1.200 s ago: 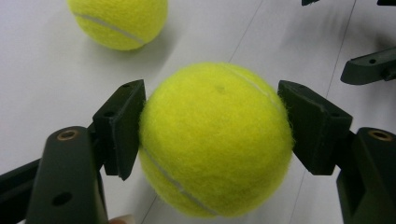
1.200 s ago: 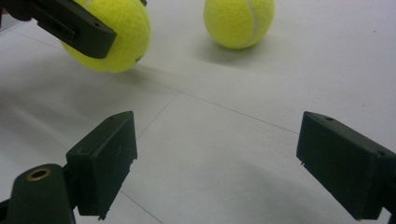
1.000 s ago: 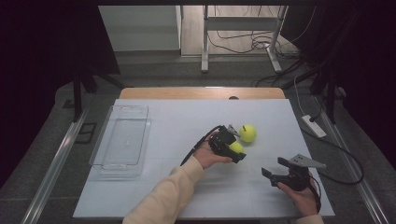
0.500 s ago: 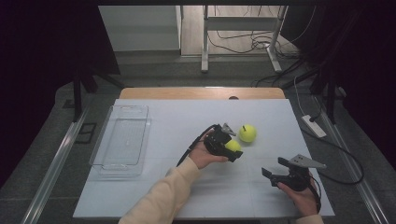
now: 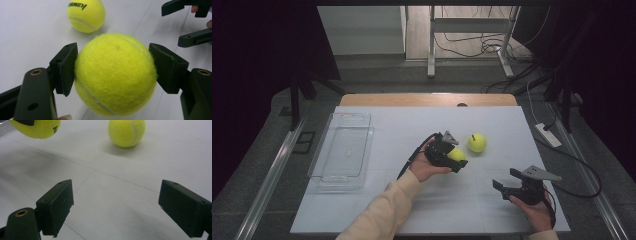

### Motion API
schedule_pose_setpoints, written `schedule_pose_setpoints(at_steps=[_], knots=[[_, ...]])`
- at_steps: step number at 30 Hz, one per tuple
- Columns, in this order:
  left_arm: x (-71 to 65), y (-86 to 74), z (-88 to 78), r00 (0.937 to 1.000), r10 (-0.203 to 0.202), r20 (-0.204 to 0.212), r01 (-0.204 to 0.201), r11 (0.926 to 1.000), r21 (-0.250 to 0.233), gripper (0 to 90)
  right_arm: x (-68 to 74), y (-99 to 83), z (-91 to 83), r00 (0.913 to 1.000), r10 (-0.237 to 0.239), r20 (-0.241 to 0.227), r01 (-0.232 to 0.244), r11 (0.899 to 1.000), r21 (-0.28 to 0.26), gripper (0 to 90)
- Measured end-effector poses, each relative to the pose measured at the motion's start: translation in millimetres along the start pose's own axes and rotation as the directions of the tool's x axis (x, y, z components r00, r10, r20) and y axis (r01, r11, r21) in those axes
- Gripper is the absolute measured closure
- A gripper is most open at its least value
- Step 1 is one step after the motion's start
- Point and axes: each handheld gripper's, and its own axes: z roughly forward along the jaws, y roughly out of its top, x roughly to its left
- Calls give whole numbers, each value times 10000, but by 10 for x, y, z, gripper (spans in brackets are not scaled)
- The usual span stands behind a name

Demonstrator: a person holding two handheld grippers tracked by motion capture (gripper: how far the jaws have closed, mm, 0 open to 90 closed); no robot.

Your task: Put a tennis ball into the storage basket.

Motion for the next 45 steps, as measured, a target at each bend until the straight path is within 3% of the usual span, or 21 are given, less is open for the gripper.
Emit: schedule_pose_setpoints(at_steps=[34,45], knots=[[89,-105,-226,9994,-194,-300,179,9985,-524,281,0,-2,-2,10000,12,29,-12,10000,-5,122],[132,-132,-373,9988,-227,-430,194,9969,-765,281,-7,-5,-24,9999,78,99,-77,10000,-38,122]])
